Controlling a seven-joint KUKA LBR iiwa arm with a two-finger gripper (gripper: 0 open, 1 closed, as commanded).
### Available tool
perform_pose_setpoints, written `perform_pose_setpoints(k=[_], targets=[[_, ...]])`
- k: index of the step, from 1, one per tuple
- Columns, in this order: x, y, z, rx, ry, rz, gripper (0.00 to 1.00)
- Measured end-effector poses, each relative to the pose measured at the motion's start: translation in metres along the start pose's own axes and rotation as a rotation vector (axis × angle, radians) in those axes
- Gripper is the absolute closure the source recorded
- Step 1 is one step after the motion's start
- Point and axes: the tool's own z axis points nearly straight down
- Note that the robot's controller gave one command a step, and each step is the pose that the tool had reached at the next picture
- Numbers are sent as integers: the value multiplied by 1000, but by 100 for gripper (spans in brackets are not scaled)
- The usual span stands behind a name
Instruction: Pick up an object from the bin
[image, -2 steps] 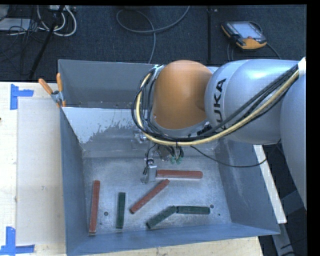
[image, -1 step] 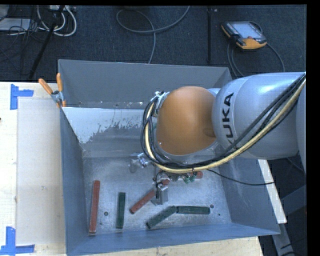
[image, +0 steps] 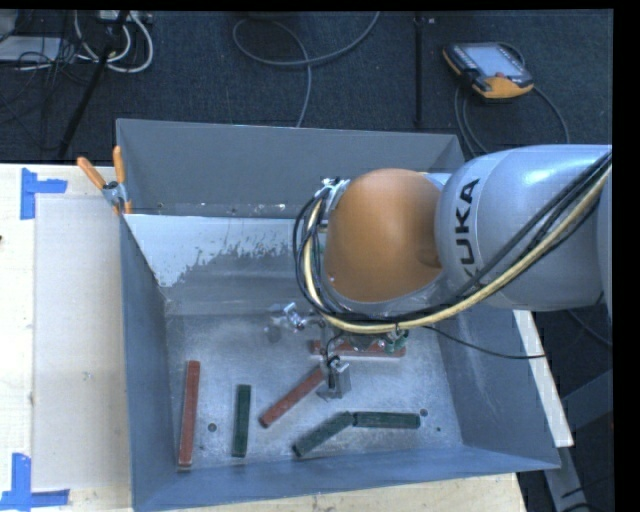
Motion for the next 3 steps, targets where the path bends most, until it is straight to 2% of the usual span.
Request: perform_pose_setpoints(k=[1,2,3], targets=[[1,-2,71,2,-3,-147,0],[-5,-1,98,3,-1,-232,100],[-4,-1,96,3,2,-243,100]])
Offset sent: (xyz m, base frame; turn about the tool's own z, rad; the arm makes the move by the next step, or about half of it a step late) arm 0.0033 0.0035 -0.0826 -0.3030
